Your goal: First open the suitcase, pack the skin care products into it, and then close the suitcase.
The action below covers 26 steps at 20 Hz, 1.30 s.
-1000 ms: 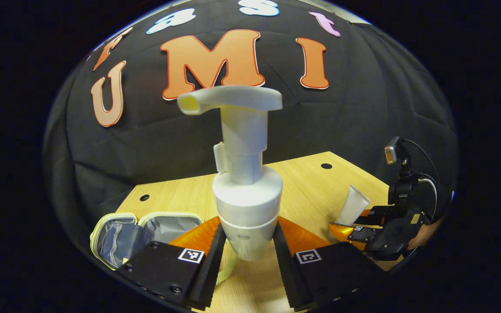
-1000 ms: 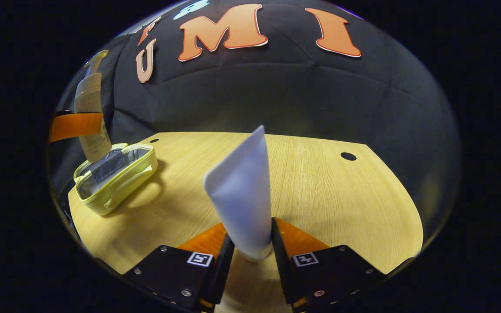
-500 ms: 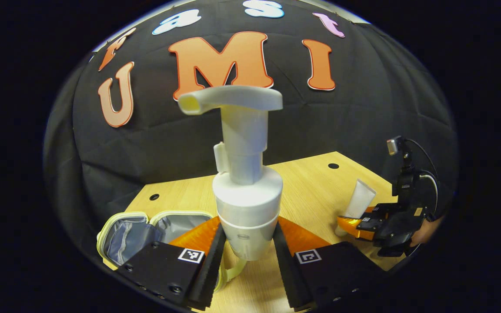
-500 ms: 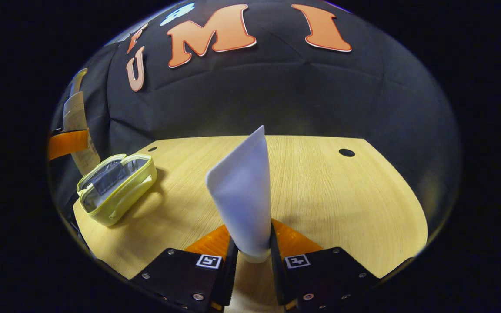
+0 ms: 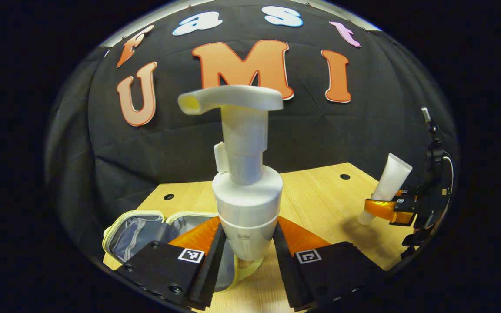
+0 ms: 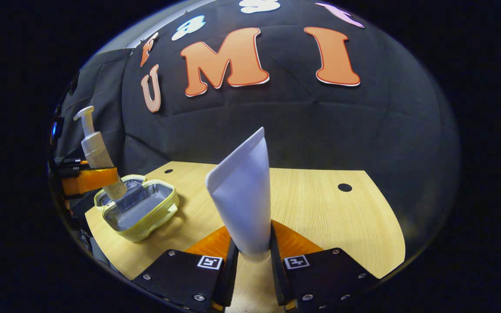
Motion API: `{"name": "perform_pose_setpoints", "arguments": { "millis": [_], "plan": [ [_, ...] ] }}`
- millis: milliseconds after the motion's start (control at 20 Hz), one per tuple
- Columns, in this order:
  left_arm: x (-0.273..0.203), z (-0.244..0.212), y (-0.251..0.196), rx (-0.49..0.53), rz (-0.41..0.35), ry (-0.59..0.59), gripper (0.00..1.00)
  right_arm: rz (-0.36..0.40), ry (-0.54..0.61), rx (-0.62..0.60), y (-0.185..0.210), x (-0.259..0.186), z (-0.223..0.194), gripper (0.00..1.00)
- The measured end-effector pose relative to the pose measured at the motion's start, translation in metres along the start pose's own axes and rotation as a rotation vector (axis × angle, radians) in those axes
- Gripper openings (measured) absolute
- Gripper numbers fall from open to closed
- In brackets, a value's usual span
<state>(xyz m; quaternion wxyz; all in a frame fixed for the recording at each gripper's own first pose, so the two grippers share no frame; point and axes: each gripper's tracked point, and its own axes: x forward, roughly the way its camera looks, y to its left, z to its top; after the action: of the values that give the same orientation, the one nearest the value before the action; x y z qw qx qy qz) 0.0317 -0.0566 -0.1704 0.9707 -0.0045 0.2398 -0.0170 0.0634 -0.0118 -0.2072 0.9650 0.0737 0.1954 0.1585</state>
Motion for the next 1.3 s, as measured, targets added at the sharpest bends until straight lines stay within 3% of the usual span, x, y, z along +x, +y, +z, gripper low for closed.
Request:
{"name": "perform_pose_setpoints", "arguments": {
  "millis": [300,650,950,1300],
  "plan": [
    [-0.026,0.011,0.049,-0.024,0.088,-0.025,0.62,0.070,-0.025,-0.019,0.021,-0.026,0.032,0.37],
    [-0.042,-0.011,0.109,-0.069,0.109,0.006,0.62,0.130,-0.046,-0.084,0.074,-0.035,0.049,0.37],
    [-0.027,-0.052,0.153,-0.118,0.035,0.105,0.62,0.125,-0.046,-0.066,0.132,-0.032,0.054,0.37],
    [0.005,-0.116,0.171,-0.083,-0.110,0.322,0.62,0.096,-0.014,-0.033,0.194,-0.026,0.047,0.37]
  ]
}}
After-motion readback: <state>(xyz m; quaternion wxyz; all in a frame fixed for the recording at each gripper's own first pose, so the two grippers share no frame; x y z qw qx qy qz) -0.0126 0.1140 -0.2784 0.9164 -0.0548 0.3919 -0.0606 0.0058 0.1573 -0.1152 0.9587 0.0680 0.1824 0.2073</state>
